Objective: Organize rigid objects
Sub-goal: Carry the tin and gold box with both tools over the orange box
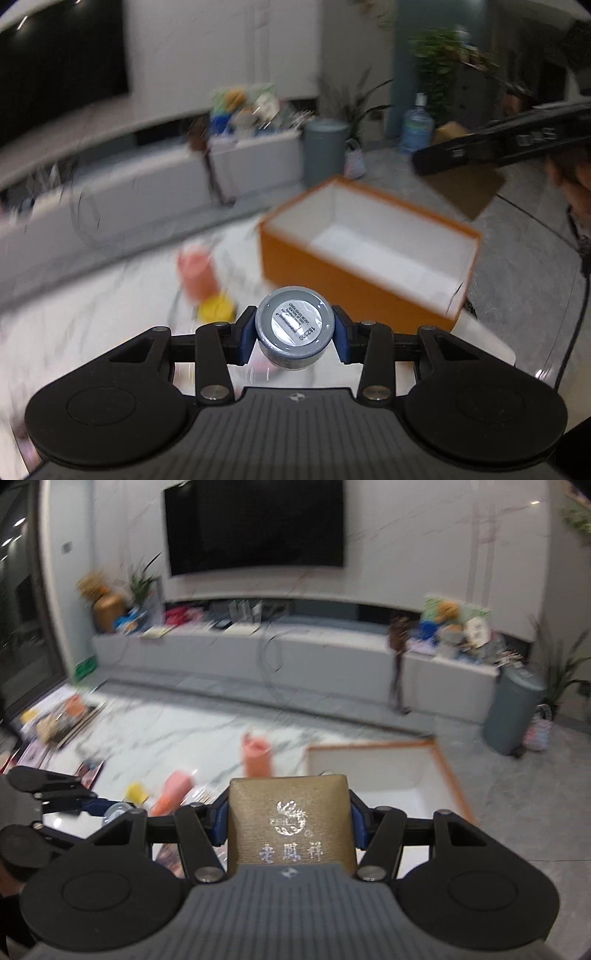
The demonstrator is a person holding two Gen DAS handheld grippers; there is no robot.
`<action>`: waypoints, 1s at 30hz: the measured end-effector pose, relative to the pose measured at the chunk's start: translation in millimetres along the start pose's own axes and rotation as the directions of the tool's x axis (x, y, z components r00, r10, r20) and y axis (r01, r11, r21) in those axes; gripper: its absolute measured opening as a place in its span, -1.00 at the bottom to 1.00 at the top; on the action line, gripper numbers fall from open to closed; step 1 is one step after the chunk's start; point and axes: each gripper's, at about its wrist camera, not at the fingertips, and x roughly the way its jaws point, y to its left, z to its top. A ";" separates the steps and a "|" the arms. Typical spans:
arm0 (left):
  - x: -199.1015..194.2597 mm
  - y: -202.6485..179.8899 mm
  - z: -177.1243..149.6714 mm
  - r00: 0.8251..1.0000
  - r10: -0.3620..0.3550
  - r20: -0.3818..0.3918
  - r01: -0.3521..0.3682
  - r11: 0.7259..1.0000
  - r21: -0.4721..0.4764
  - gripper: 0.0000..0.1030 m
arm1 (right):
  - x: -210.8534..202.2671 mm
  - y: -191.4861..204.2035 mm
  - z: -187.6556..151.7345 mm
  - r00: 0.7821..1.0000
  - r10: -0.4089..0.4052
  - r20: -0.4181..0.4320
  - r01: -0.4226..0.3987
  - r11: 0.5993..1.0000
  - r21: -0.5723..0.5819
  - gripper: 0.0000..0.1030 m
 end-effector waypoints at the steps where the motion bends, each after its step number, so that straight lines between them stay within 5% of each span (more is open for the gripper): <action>1: 2.3 -8.4 11.8 1.000 0.006 0.012 -0.007 0.999 0.043 -0.09 | -5.1 -7.8 3.8 1.000 -0.018 0.016 0.017 1.000 0.015 0.15; 9: 50.8 -51.4 77.5 0.999 -0.049 0.012 0.046 0.985 0.167 -0.09 | -1.3 -73.4 -13.6 0.997 -0.078 0.024 0.072 0.980 0.186 0.15; 14: 94.6 -75.5 86.6 0.994 -0.103 -0.024 0.105 0.984 0.144 -0.09 | 28.3 -104.6 -32.8 0.992 -0.110 -0.062 0.122 0.963 0.240 0.15; 20: 149.0 -106.3 73.2 0.985 -0.138 -0.104 0.159 0.962 0.222 -0.09 | 54.8 -131.4 -47.5 0.978 -0.161 -0.132 0.193 0.938 0.288 0.15; 24: 180.9 -120.9 67.4 0.974 -0.137 -0.182 0.188 0.934 0.305 -0.09 | 64.7 -148.5 -52.6 0.969 -0.186 -0.160 0.229 0.920 0.318 0.15; 30: 206.5 -129.7 62.9 0.929 -0.169 -0.329 0.304 0.856 0.419 -0.09 | 85.6 -156.8 -61.6 0.953 -0.193 -0.232 0.259 0.916 0.305 0.15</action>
